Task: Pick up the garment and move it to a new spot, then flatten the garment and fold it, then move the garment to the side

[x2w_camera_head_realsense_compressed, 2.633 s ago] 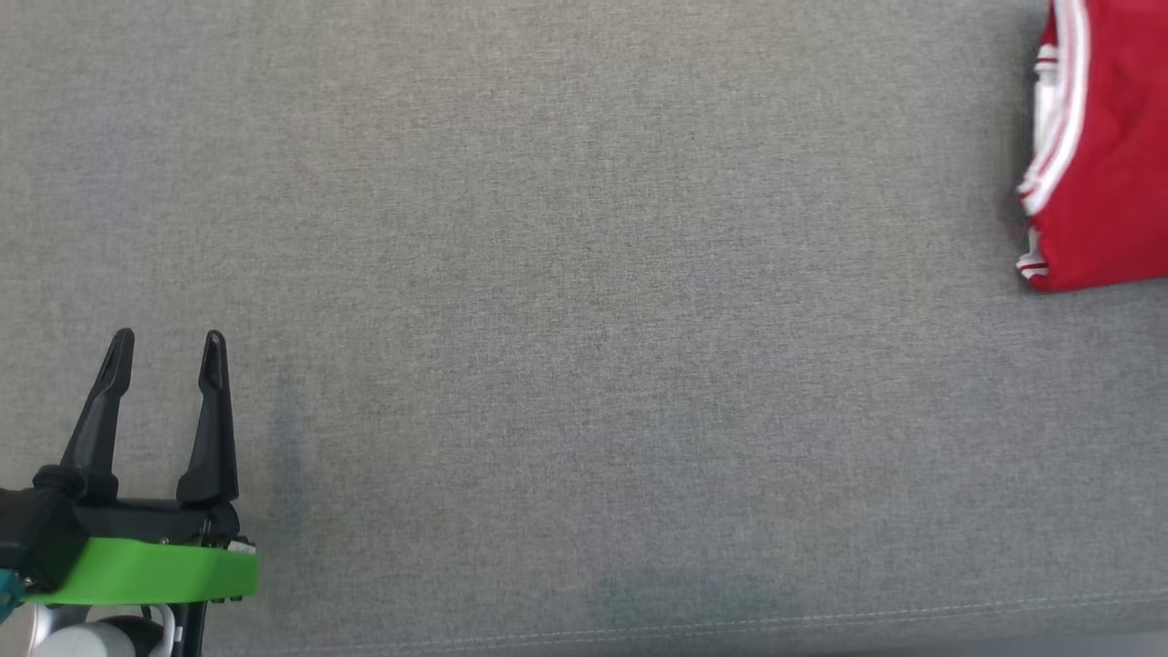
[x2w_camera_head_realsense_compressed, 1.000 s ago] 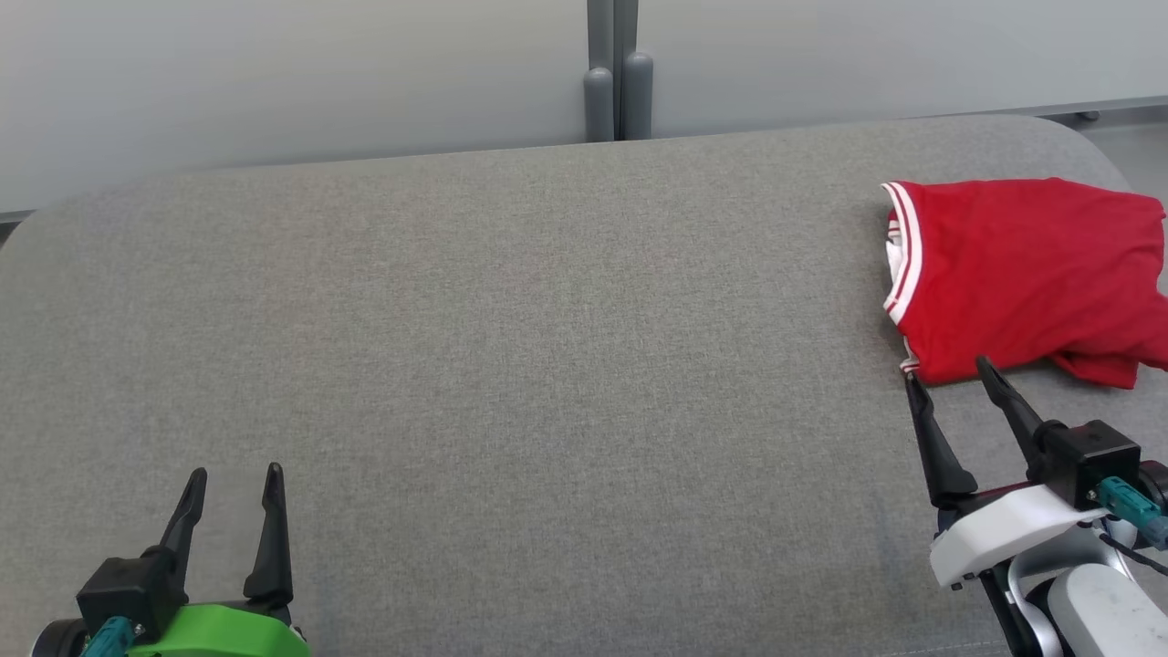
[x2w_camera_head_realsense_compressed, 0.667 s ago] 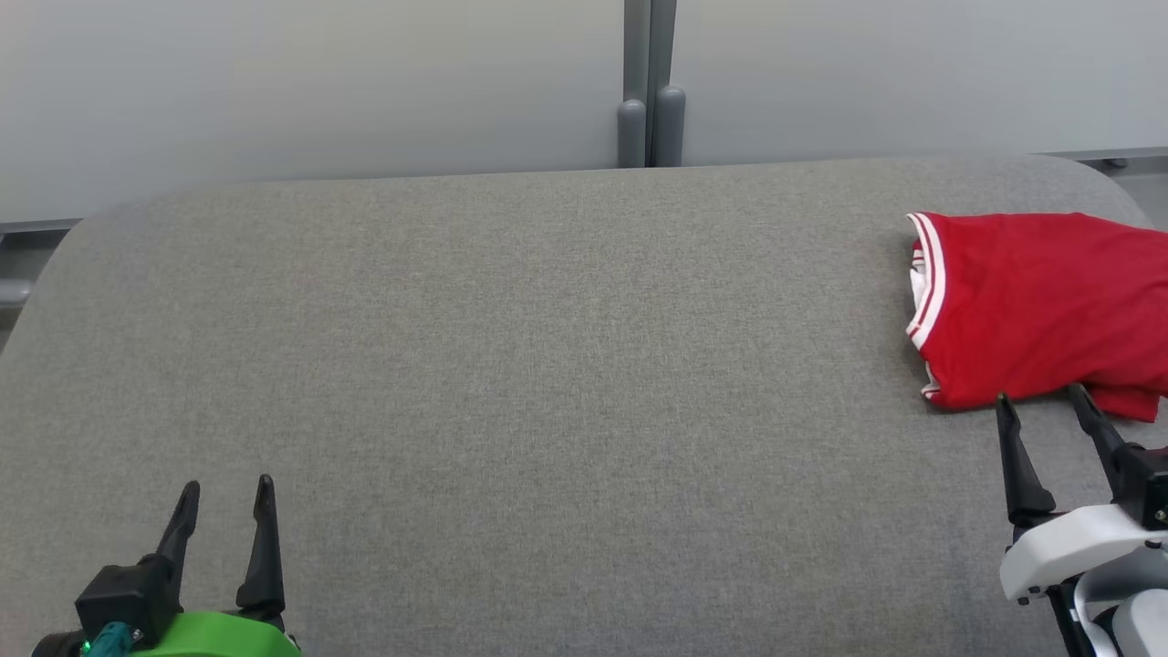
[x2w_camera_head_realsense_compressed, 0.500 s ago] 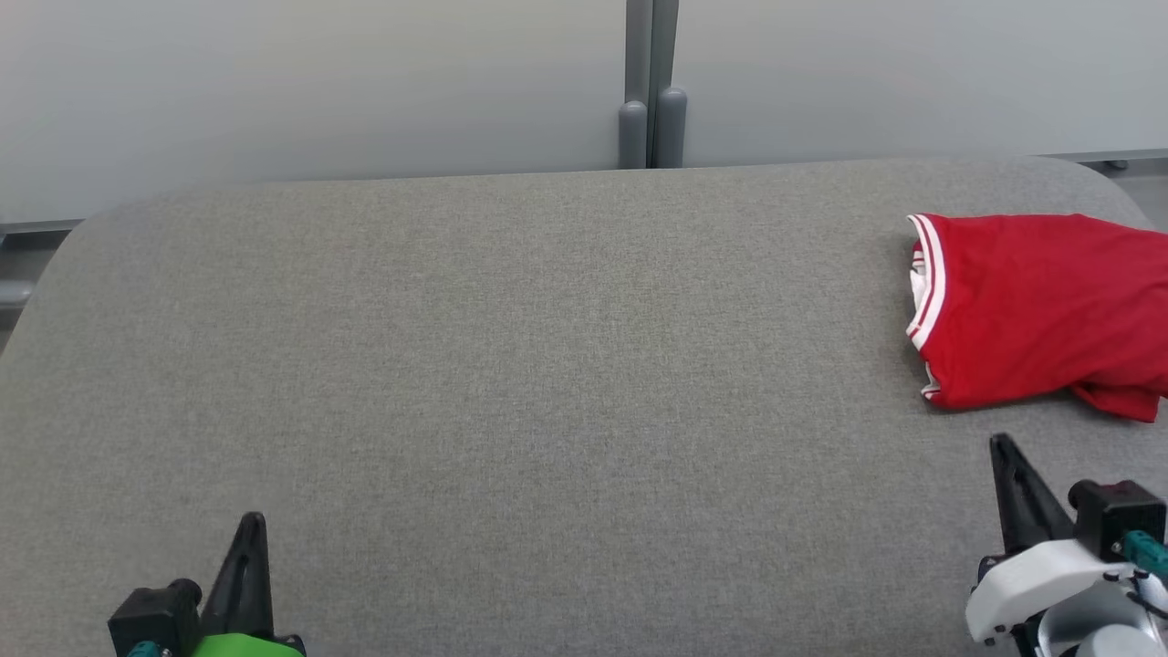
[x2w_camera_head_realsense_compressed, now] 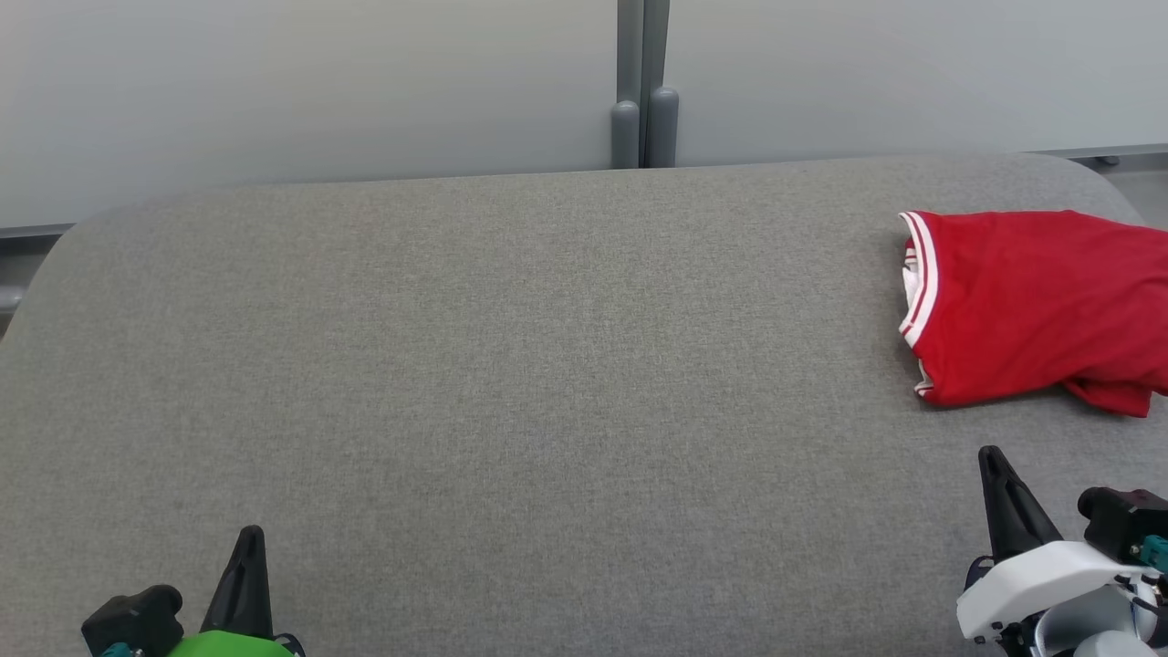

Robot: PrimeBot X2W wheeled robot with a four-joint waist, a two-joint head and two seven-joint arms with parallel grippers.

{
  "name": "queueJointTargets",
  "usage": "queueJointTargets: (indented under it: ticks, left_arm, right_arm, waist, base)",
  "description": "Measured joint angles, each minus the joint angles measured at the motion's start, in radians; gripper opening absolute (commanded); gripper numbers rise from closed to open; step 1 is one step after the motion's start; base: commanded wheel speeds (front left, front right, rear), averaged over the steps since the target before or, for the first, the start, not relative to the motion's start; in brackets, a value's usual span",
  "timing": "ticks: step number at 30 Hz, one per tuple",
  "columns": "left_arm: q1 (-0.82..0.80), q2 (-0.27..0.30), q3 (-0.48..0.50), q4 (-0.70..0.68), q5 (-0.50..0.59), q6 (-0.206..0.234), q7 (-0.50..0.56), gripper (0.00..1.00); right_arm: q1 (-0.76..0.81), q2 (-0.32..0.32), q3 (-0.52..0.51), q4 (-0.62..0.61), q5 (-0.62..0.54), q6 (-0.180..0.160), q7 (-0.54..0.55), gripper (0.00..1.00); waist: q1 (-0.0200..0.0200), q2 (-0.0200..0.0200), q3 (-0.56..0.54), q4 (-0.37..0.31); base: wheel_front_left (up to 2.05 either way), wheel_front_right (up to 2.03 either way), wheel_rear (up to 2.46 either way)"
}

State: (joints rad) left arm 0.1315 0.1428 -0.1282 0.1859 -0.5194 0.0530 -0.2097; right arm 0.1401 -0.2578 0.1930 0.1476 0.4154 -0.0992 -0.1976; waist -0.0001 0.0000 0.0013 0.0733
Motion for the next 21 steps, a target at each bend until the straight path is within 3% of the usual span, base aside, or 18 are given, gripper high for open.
queueJointTargets:
  ticks: [21]
  left_arm:
    - [-0.032, -0.024, 0.047, 0.017, -0.249, -0.035, 0.077, 0.00]
  right_arm:
    - [-0.023, 0.040, -0.065, 0.005, 0.297, 0.039, 0.059, 0.00]
  waist:
    - [0.0000, 0.0000, 0.001, -0.017]
  base:
    - [0.00, 0.00, 0.00]
